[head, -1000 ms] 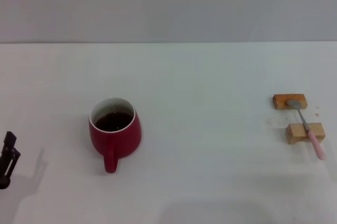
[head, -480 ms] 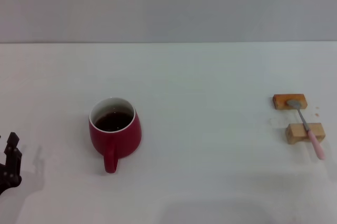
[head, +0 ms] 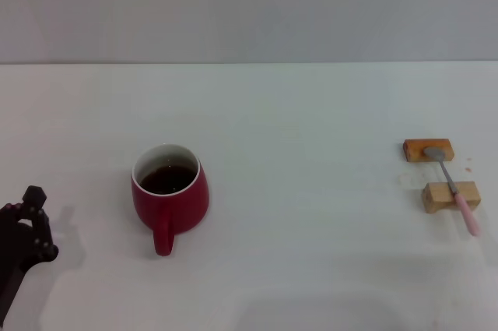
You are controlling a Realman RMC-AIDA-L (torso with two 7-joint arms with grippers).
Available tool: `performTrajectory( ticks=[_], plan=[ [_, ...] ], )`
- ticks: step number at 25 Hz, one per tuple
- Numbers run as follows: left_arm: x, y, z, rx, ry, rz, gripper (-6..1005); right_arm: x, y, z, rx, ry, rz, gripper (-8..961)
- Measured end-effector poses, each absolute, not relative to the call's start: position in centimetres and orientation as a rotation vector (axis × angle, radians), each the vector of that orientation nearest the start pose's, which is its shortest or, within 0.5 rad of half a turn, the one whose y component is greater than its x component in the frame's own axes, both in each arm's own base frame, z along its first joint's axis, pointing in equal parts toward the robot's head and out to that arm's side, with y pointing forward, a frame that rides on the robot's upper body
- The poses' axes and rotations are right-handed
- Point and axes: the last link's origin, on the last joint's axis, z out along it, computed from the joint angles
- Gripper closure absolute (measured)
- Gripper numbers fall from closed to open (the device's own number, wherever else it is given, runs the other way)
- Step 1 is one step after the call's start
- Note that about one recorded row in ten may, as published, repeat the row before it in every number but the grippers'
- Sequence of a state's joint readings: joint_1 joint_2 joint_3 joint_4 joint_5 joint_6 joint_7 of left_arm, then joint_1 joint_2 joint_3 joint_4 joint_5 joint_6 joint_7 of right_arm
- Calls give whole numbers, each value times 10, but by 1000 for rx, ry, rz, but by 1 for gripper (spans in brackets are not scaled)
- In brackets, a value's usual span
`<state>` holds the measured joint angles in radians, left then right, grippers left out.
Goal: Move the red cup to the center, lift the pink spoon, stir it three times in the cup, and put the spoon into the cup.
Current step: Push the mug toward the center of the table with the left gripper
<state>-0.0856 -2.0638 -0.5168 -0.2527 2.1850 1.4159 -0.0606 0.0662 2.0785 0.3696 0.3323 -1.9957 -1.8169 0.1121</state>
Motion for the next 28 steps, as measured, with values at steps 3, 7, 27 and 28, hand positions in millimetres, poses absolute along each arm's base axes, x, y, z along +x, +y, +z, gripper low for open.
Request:
performTrajectory(
  ticks=[3, 7, 27, 28],
  plan=[
    [-361, 210, -33, -1659, -524, -651, 1001, 313, 179, -6, -1391, 378, 1061, 238],
    [-361, 222, -33, -1691, -503, -629, 1001, 313, 177, -5, -1386, 371, 1063, 238],
    [-343, 247, -56, -1828, -497, -626, 1002, 317, 175, 1, -1394, 391, 1116, 238],
    [-342, 248, -57, -1830, -500, -626, 1002, 317, 175, 1, -1394, 389, 1119, 238]
  ],
)
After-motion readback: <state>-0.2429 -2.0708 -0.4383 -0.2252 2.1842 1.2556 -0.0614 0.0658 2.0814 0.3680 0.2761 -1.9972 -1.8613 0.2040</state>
